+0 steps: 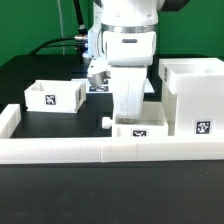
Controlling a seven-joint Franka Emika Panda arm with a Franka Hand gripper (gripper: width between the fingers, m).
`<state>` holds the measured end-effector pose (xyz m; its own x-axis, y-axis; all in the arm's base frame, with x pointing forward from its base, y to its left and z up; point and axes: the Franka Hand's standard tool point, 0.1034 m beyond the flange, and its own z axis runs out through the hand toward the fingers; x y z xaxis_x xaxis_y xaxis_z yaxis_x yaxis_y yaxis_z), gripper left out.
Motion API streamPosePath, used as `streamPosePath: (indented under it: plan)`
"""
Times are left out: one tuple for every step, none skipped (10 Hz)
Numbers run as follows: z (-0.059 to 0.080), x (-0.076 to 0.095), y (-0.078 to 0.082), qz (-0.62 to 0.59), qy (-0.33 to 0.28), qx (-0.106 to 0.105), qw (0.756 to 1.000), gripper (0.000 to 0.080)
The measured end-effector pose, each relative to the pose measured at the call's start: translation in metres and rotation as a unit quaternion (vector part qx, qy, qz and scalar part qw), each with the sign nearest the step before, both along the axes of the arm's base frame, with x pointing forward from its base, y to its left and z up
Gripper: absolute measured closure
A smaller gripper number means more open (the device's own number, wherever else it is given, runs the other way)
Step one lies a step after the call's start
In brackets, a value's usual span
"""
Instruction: Assemble drawer
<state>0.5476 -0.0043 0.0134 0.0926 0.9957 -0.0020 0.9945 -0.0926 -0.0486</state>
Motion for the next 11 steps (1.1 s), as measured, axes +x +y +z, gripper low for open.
streamPosePath:
  plan:
    - [-0.0004,0.0003,-0.0004,0.001,-0.005,0.000,1.000,0.0758]
    - [-0.0022,-0.0008,0.0011,0.002,-0.022,0.002,1.000,0.0758]
    - [-0.0025,-0.0025,0.0009,0.002,-0.021,0.002,1.000,0.0758]
    - [-0.0026,-0.0026,0.0011,0.002,-0.021,0.002,1.000,0.0758]
    - [-0.0027,-0.0021,0.0035,0.006,-0.023,0.002,1.000,0.0758]
    - [-0.0024,-0.0018,0.0072,0.023,-0.024,-0.003,0.999,0.0758]
    - [-0.0024,-0.0018,0.0070,0.025,-0.024,-0.004,0.999,0.0758]
    - [-0.0024,-0.0018,0.0070,0.026,-0.024,-0.004,0.999,0.0758]
    - [-0.0024,-0.0017,0.0069,0.026,-0.024,-0.004,0.999,0.0758]
    - [-0.0022,-0.0014,0.0062,0.022,-0.023,-0.004,0.999,0.0758]
    - [-0.0021,-0.0011,0.0053,0.020,-0.023,-0.004,1.000,0.0758]
